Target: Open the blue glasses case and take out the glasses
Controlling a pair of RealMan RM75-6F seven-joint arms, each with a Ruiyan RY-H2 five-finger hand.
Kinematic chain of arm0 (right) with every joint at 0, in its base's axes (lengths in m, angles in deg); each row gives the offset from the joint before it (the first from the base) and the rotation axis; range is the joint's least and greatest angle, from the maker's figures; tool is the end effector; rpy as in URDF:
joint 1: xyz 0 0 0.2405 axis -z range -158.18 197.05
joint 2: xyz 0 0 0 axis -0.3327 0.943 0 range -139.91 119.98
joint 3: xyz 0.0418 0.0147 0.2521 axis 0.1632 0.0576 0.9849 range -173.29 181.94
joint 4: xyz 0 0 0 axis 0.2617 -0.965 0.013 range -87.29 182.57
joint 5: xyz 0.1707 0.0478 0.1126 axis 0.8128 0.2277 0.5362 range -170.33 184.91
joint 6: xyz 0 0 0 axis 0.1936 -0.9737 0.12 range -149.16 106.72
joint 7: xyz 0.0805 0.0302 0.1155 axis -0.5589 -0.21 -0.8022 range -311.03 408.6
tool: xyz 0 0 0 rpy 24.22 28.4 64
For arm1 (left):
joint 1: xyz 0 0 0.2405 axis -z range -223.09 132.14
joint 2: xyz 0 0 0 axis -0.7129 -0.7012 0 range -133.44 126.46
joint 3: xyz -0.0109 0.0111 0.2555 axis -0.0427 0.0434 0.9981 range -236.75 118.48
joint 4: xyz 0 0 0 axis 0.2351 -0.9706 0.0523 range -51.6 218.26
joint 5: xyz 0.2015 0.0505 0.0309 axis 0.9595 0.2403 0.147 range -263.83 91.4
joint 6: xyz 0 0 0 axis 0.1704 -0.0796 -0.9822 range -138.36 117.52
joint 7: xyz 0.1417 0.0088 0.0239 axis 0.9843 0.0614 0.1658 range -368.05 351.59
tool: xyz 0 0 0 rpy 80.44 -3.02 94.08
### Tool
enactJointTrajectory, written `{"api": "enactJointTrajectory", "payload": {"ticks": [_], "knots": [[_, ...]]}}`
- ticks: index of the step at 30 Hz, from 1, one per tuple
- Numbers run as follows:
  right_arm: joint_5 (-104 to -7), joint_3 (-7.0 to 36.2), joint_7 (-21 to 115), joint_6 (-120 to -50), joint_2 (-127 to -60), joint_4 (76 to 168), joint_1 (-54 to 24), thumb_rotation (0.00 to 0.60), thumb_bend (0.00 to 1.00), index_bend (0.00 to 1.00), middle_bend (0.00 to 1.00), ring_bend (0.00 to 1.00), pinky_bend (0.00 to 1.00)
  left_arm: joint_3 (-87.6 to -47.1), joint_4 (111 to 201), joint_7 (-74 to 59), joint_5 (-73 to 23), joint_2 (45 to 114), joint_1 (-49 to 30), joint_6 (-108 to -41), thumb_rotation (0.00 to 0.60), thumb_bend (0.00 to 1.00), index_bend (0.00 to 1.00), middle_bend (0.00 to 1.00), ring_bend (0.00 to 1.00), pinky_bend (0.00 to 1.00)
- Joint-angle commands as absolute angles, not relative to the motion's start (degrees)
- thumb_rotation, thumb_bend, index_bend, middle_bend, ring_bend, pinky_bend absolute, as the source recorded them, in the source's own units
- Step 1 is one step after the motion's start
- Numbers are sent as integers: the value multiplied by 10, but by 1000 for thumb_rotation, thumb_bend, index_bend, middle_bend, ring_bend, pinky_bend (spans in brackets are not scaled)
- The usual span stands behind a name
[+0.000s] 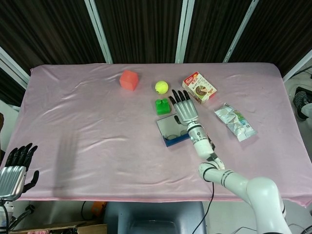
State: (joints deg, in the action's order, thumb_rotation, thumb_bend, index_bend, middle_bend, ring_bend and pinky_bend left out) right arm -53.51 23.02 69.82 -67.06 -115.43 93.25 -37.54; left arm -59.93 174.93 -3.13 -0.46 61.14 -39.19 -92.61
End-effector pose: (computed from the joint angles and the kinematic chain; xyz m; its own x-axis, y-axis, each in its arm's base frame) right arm -0.1241 -0.4575 -0.0376 0.6042 -0.0782 0.7930 -0.7754 -0.2871 0.5625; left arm -0.3146 0.1810 0.1461 0.4816 0.0755 0.8731 0.8763 -0.0338 -0.4805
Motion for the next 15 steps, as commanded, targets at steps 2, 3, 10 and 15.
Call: {"api": "enactJointTrajectory", "payload": {"ticks": [2, 3, 10, 15], "knots": [[-596, 190, 653, -689, -1078, 1069, -338, 600, 486, 340, 96, 53, 0, -597, 1750, -32, 0, 611, -393, -929, 600, 439, 3, 22, 0, 0], [-601, 181, 648, -685, -1063, 1096, -331, 600, 486, 362, 96, 53, 0, -597, 1750, -32, 1, 611, -393, -929, 600, 439, 3, 21, 0, 0], [-619, 129, 659, -666, -1000, 1208, -302, 600, 567, 450, 96, 38, 0, -592, 1751, -33, 10, 610, -394, -931, 600, 439, 3, 21, 0, 1], [-627, 110, 683, -674, -1000, 1223, -294, 600, 577, 453, 96, 38, 0, -590, 1751, -36, 16, 609, -396, -937, 600, 438, 3, 22, 0, 1]]}}
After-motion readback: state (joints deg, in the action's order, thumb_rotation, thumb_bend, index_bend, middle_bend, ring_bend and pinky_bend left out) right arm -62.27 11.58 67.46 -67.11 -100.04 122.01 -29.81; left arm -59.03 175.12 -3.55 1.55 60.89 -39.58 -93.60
